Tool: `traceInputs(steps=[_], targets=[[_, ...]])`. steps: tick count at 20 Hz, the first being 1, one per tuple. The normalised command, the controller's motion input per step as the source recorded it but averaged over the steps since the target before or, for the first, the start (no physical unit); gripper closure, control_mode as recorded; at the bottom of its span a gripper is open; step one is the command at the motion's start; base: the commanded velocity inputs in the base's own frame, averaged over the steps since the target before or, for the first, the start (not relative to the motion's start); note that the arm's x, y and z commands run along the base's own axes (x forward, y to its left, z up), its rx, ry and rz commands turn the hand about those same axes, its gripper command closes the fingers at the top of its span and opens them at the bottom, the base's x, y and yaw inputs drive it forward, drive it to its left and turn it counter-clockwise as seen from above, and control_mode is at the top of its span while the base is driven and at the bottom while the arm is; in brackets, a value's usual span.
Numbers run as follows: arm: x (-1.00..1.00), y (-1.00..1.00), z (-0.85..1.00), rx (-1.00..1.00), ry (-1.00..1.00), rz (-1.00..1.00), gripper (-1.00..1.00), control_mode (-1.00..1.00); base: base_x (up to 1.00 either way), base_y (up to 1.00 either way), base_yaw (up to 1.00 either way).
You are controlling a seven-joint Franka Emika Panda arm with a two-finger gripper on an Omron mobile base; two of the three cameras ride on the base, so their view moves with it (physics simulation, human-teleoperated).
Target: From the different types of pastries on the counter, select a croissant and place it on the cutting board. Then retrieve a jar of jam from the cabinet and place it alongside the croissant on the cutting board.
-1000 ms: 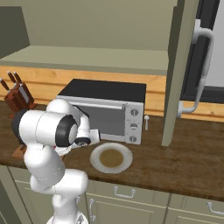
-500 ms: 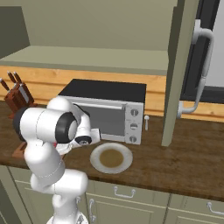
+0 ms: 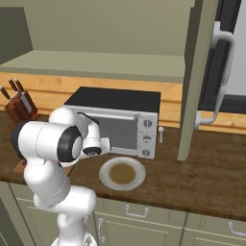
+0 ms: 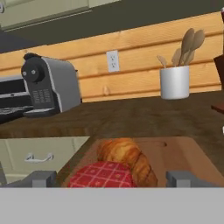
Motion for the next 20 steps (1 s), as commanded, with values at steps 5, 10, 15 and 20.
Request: traceInputs(steps=[5,10,15,20], targets=[[-0.41,-0.06,0.46,0.00,-0.02,0.00,-1.00,-1.00,0.00,0.00,0.00],[-0.73,-0.06,0.29,0.00,-0.09,0.00,-1.00,-1.00,0.00,0.00,0.00],[-0.47,-0.02,0.22,0.00,-0.11,0.00,-1.00,-1.00,0.00,0.00,0.00],[-0.44,0.00,0.34,0.00,-0.15,0.00,-1.00,-1.00,0.00,0.00,0.00]])
